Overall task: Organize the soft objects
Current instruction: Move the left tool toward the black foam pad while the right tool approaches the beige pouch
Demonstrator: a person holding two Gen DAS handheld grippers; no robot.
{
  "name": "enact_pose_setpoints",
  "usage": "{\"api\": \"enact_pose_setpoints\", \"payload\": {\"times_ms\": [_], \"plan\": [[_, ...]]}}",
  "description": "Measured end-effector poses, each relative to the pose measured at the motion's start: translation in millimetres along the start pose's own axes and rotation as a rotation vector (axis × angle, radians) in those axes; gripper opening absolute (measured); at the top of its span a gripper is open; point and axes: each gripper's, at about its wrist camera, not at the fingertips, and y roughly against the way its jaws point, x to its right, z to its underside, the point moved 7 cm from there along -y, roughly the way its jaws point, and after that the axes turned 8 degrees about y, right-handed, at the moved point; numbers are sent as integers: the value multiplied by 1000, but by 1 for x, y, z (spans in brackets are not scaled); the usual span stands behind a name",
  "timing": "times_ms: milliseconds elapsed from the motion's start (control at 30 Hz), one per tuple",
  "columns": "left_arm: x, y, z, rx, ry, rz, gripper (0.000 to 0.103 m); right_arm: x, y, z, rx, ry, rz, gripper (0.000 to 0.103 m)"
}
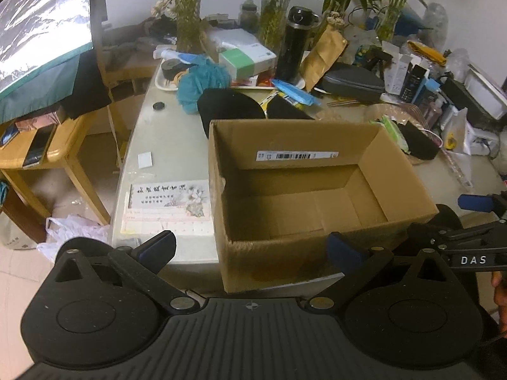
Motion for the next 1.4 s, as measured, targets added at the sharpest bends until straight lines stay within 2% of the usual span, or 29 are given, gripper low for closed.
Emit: {"api": "enact_pose_setpoints", "payload": {"times_ms": [433,800,1400], "plan": [[9,6,-19,55,-45,-40,103,7,9,-16,30,4,18,103],[21,10,-30,88,-57,-20,103,15,12,-22,44,-12,43,103],[-9,7,-36,92,13,-74,103,25,3,-33,42,-23,78,103]]}}
